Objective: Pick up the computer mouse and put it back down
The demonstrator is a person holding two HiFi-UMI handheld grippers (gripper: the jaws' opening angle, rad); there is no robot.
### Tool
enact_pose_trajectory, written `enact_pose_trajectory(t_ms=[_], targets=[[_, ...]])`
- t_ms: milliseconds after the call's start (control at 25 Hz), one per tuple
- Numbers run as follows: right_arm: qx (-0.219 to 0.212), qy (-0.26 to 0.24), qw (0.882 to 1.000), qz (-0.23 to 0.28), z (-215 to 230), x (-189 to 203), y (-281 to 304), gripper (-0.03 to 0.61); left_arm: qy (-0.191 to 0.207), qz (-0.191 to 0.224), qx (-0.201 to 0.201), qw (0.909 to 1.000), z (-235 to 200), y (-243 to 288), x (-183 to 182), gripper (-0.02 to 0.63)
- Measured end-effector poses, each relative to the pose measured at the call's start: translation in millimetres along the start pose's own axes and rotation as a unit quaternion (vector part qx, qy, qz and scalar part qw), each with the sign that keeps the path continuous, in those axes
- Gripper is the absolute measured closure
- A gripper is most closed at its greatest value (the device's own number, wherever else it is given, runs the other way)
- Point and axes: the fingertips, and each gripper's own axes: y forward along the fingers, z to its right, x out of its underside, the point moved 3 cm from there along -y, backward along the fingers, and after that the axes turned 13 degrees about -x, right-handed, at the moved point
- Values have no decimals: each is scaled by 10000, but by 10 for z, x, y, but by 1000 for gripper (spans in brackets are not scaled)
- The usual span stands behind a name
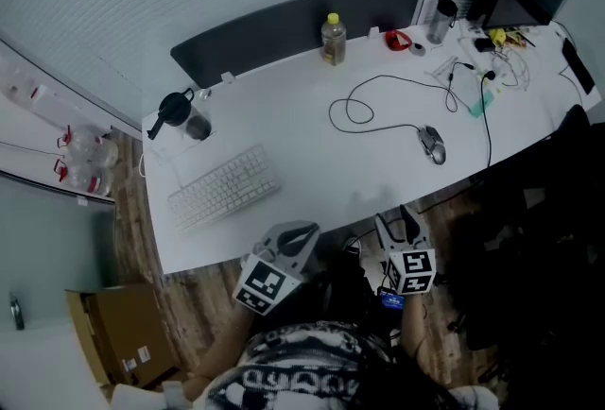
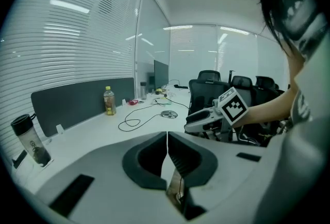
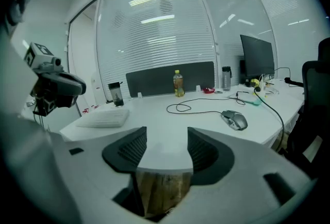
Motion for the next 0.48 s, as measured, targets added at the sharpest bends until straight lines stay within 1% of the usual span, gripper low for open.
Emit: enact_pose_trajectory(t_ms=[80, 240, 480], targets=[[-13, 4, 10000, 92, -277, 15, -84, 344, -2, 99, 13, 9999, -22, -234, 77, 609], [-90, 61, 9985, 540, -870, -93, -256, 366, -8, 288, -6, 9996, -104, -724, 248, 609], [-105, -14, 9952, 970, -1651, -118, -489, 443, -17, 303, 100, 9995, -131, -1289, 603, 609]])
